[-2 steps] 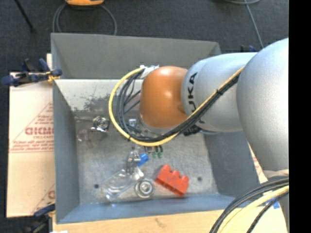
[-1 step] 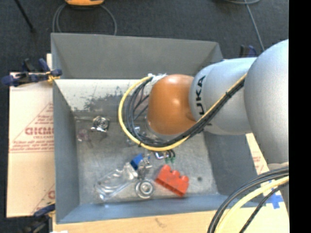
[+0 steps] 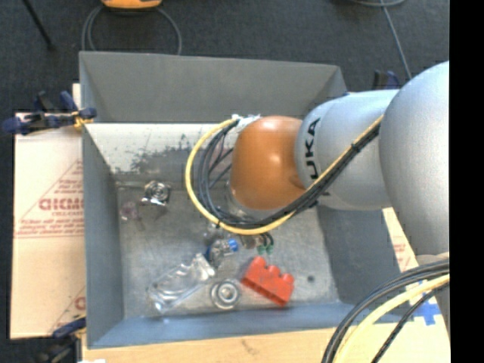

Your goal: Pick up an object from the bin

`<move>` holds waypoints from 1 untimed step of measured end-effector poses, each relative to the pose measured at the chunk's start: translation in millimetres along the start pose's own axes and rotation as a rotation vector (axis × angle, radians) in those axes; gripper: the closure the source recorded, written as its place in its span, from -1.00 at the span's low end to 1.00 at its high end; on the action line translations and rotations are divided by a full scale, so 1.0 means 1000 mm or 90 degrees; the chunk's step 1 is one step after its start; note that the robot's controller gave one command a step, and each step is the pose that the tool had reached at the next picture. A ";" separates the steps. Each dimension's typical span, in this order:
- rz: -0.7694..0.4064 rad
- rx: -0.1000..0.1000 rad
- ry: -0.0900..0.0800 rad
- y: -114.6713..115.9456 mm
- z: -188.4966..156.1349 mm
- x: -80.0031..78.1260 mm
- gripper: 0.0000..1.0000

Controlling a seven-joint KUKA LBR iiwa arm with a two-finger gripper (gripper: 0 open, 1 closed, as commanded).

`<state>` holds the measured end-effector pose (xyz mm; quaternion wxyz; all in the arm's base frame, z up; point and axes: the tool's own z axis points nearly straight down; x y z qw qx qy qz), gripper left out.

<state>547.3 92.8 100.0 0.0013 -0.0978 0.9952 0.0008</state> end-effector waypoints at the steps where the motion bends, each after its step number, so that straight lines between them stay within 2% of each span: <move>1: -0.110 0.002 -0.006 0.004 -0.132 -0.014 1.00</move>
Offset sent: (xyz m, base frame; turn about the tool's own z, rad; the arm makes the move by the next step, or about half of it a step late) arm 0.0098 0.0070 0.1269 -0.1737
